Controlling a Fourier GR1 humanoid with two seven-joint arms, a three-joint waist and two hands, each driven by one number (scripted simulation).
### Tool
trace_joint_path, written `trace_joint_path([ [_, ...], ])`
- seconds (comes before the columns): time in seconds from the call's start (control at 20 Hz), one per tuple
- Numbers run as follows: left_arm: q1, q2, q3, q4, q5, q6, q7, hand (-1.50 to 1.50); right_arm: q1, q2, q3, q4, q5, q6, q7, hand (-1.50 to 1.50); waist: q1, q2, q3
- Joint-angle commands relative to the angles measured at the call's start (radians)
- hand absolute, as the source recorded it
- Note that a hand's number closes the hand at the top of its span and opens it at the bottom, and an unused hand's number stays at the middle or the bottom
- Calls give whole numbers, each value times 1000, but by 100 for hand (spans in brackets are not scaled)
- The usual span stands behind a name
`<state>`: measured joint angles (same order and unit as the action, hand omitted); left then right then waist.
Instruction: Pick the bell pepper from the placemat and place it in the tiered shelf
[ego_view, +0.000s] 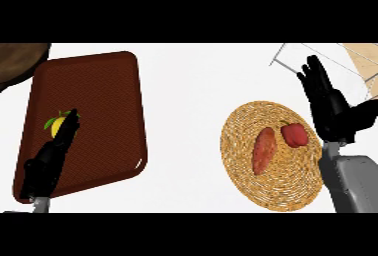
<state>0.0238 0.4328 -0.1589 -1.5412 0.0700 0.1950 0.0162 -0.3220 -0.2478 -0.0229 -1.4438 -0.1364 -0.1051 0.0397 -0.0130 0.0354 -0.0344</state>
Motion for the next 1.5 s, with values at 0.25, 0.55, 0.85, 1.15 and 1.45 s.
trace_joint_path([
  [0.25, -24, 26, 167, 124, 148, -83, 25, 0, -219, 39, 28, 146, 213, -215, 46, 150, 36, -31, 34],
  [0.55, 4, 8, 145, 121, 169, -102, 51, 0, -21, 70, 108, 147, 626, -652, 235, -150, 17, -37, 31],
  [0.85, -19, 34, 194, 183, 187, -147, 46, 0, -9, 95, 247, 31, 924, -590, 594, -150, -3, -43, 30],
  [1.15, -12, 28, 184, 148, 171, -120, 72, 0, -50, 18, 283, -2, 1144, -261, 936, -150, -19, -50, 27],
  [1.45, 42, -7, 162, 97, 169, -120, 45, 0, -132, 0, 311, 4, 1029, 185, 1102, -150, 15, -45, 30],
])
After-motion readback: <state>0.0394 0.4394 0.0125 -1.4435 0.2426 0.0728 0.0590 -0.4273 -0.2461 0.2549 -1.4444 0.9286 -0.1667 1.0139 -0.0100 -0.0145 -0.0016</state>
